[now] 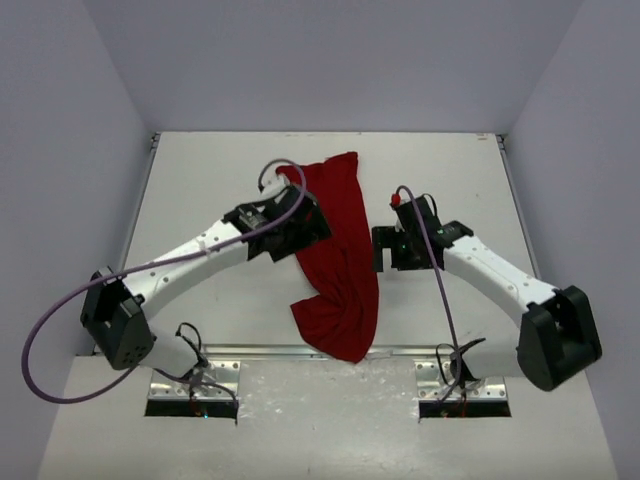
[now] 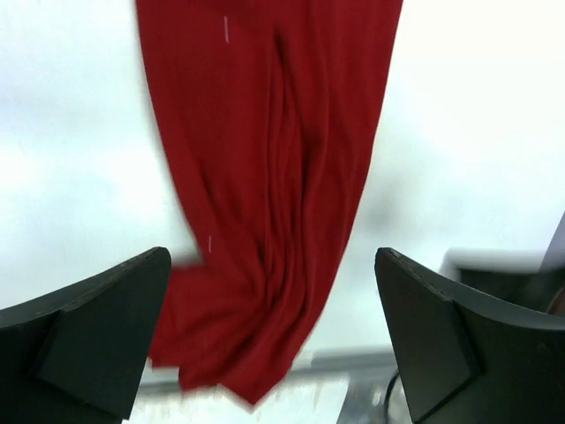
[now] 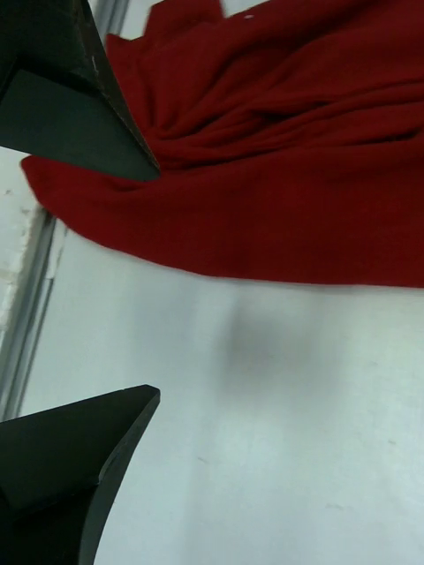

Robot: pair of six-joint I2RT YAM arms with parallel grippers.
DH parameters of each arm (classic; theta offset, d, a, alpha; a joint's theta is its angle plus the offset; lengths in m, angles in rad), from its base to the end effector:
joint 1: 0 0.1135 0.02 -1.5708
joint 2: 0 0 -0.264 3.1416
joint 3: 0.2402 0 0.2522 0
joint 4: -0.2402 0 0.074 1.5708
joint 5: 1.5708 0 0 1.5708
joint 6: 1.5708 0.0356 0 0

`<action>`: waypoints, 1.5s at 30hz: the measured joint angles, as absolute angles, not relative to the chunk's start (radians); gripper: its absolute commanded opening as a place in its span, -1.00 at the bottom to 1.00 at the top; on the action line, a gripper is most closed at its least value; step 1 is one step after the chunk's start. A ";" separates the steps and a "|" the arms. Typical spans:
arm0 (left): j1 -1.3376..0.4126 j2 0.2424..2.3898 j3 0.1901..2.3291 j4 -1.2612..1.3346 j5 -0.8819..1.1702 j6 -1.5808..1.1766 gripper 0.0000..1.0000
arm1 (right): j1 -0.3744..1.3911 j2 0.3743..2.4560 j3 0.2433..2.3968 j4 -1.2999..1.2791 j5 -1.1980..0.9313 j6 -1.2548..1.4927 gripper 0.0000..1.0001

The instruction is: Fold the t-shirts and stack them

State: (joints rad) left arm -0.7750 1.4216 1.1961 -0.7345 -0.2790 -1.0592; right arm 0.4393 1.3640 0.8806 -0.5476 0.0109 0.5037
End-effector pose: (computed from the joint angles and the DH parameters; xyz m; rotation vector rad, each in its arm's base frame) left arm 0.2176 -0.1994 0.2896 -0.4681 2.4830 -0.4162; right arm 0.2417 0.1132 0.2171 0.0889 2.6363 0.3187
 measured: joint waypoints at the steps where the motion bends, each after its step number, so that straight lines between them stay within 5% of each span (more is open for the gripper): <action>1: -0.725 1.457 1.246 -0.732 -0.287 -1.027 1.00 | 0.464 1.314 0.835 -0.566 0.015 0.521 0.98; 11: -0.568 2.213 2.010 -0.839 -0.363 -0.820 1.00 | 0.585 0.950 0.744 -0.612 0.057 0.593 0.98; 19: -0.568 2.350 1.991 -0.925 -0.353 -0.727 0.98 | 0.585 0.823 0.747 -0.707 0.130 0.587 0.98; 32: -0.429 2.608 2.382 -0.838 -0.256 -0.534 1.00 | 0.585 0.979 0.654 -0.590 0.013 0.575 0.98; 45: -0.329 2.556 2.228 -0.511 -0.132 -0.337 1.00 | 0.725 1.197 0.704 -0.527 0.055 0.609 0.98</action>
